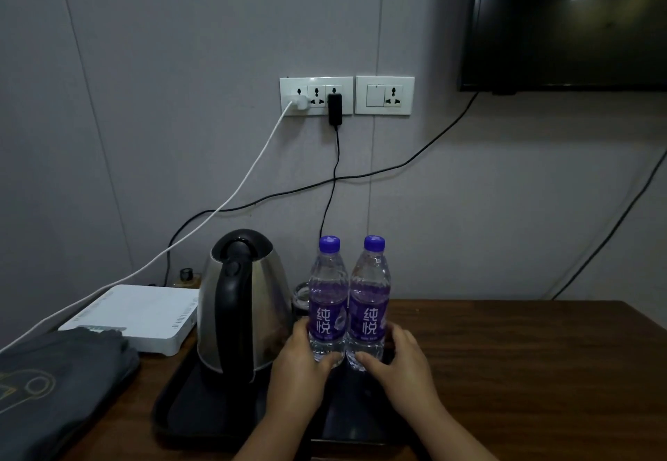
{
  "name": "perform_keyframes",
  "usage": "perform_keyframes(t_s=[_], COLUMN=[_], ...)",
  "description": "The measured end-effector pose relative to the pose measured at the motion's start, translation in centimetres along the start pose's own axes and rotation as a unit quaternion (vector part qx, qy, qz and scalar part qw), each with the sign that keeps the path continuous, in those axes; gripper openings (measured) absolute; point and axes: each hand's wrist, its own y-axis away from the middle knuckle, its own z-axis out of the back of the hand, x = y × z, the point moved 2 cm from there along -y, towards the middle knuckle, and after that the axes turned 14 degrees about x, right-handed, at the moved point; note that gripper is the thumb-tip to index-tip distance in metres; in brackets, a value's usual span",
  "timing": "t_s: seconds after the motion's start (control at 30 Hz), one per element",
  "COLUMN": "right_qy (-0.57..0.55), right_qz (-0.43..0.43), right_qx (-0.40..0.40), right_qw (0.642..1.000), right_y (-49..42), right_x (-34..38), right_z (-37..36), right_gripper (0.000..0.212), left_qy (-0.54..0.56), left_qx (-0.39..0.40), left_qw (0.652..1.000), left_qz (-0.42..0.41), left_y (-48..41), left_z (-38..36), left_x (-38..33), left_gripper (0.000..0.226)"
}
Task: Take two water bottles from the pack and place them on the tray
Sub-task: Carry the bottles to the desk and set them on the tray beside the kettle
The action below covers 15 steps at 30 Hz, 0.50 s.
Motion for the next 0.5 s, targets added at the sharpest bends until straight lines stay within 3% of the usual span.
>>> perform_keyframes(t_s=[0.4, 0.5], right_qy=[-0.008, -0.004], right_qz=[0.002, -0.006], right_qx=[0.008, 0.045], right_qw=[1.0, 0.999], right_y=[-0.3, -0.1], right_x=[-0.2, 0.9], right_z=[0.0, 0.5], right_gripper=[0.079, 0.079], left_qy=[0.041, 0.028], left_qx=[0.019, 0.039], left_qw=[0.999, 0.999], left_qz=[0.005, 0.021], left_y=[-0.8, -0.5], left_z=[-0.2, 0.4], left_x=[1.3, 0.9], left_gripper=[0.069, 0.071])
